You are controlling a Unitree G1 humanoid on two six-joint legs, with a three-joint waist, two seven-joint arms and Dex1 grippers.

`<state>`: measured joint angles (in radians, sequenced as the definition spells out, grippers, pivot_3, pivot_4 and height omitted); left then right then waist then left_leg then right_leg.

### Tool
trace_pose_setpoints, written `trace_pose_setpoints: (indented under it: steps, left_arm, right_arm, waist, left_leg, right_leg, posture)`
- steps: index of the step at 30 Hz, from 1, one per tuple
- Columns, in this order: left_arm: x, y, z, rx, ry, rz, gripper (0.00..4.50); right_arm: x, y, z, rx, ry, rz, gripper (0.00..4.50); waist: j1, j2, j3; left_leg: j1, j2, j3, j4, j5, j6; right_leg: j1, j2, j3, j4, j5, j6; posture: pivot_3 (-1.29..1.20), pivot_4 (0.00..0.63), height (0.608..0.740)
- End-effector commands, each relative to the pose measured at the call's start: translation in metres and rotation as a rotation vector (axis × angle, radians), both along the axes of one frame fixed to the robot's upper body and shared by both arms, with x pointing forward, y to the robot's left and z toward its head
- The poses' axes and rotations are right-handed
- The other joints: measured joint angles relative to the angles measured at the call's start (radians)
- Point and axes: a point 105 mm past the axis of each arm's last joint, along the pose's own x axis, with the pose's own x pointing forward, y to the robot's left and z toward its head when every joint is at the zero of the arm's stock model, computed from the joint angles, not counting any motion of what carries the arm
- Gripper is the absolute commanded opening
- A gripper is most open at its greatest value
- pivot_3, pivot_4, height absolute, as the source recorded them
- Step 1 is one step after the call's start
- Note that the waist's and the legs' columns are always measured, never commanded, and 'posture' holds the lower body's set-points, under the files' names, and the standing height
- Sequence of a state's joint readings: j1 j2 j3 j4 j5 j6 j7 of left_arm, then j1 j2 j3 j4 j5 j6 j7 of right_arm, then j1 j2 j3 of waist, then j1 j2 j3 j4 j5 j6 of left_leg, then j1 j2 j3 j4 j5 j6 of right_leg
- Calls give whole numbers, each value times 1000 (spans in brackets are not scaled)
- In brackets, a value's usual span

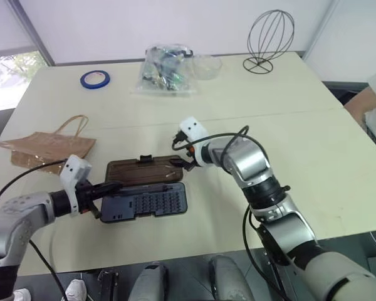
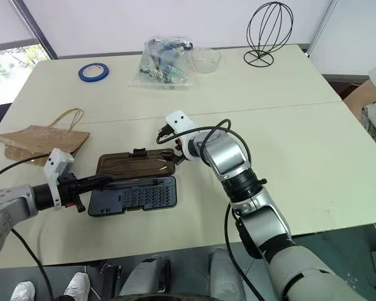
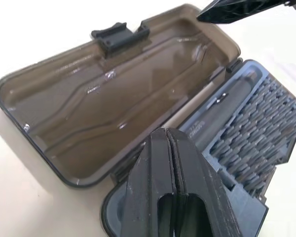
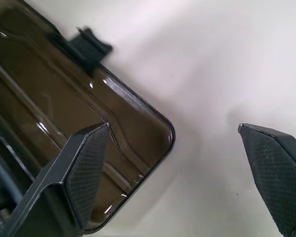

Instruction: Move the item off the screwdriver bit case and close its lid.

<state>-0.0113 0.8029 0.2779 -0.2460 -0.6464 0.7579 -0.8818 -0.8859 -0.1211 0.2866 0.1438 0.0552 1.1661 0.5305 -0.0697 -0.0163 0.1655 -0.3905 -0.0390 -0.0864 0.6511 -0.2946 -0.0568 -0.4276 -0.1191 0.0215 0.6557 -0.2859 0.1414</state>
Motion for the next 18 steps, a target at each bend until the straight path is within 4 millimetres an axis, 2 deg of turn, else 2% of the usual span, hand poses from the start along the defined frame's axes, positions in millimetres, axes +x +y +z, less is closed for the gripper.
trace_pose_setpoints:
  steps: [1,12,18]
  left_arm:
    - [0,-5,6,18,-40,-24,0]
    - [-1,-4,6,27,-50,-13,0]
    - [-1,-5,6,28,-56,-9,0]
  right_arm:
    - [5,8,9,3,-66,30,4353]
    - [3,23,4,-82,-203,188,4353]
    - [0,31,-1,-72,-190,265,4353]
  waist:
    - [0,0,0]
    - [-1,0,0]
    - [-1,0,0]
  left_leg:
    - [0,0,0,0,0,0]
    - [0,0,0,0,0,0]
    - [0,0,0,0,0,0]
  right_leg:
    - [0,0,0,0,0,0]
    - [0,0,0,0,0,0]
    - [0,0,0,0,0,0]
  posture:
    - [0,150,740]
    - [0,150,740]
    - [0,150,740]
